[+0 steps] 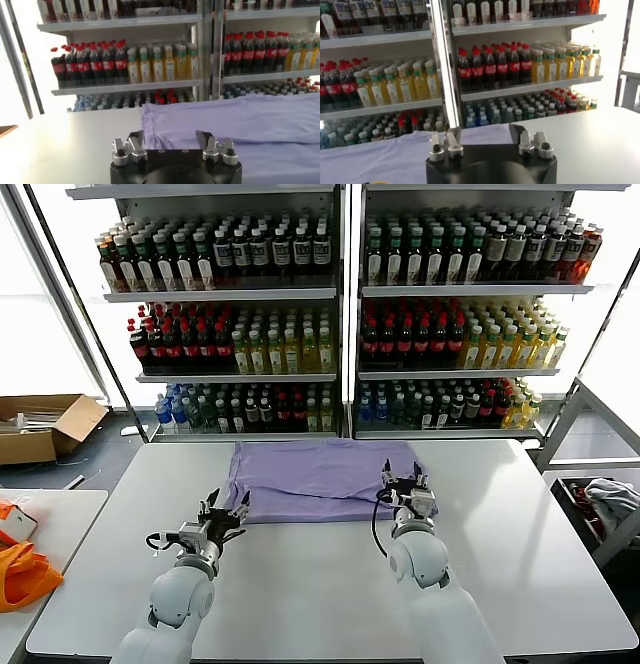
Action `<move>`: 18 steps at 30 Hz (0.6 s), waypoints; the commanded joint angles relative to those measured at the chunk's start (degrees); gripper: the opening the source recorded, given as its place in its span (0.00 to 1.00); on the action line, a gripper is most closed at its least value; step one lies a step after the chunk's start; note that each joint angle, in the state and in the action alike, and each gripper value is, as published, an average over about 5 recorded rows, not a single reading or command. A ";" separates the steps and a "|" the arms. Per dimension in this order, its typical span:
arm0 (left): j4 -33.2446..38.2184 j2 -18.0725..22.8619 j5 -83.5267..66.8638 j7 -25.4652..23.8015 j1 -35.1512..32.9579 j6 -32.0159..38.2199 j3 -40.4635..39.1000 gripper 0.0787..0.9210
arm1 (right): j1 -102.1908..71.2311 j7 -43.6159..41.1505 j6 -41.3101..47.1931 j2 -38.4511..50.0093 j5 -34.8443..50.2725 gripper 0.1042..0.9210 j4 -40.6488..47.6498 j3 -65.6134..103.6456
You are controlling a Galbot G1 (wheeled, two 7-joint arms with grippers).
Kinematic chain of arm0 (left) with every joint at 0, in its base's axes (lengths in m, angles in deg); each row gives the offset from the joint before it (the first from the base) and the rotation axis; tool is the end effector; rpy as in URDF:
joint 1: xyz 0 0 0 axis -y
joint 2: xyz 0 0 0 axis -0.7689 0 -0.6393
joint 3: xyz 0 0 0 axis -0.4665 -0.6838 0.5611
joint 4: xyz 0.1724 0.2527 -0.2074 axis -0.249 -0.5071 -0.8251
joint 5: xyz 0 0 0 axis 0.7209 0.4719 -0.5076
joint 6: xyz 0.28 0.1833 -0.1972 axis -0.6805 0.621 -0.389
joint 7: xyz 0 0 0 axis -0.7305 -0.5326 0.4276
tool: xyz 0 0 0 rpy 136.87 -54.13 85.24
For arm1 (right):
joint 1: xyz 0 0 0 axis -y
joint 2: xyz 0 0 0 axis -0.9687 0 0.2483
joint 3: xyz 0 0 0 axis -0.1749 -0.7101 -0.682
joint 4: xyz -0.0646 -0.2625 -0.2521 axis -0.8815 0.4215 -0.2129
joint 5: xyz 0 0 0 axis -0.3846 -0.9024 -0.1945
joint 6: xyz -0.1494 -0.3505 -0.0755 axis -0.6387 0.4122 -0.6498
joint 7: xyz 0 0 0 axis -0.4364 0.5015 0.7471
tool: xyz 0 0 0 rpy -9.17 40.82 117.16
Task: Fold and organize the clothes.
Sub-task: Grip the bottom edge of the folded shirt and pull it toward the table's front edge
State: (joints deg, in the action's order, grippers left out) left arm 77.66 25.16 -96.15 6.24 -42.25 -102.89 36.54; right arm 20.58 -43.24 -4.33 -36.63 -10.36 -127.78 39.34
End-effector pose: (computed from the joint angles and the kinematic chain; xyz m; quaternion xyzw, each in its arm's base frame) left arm 0.3657 0.0394 -0.3426 -0.0332 -0.9879 -0.0325 0.1479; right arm 0.4108 0.0415 -0.3034 -0.0626 -0.9897 -0.0334 0.1246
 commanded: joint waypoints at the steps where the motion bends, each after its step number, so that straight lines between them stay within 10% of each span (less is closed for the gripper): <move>1: 2.68 0.23 0.64 0.48 -2.70 -1.38 0.33 0.87 | -6.50 1.06 5.31 3.58 0.84 0.87 -7.30 1.66; 18: 1.67 -0.60 -0.21 0.96 -1.91 -3.50 0.86 0.88 | -8.10 1.43 11.12 6.76 1.22 0.88 -7.65 4.28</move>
State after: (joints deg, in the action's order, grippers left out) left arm 79.66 24.68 -95.84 6.93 -43.94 -105.68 37.14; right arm 14.07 -41.97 4.24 -31.21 -9.36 -134.30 42.80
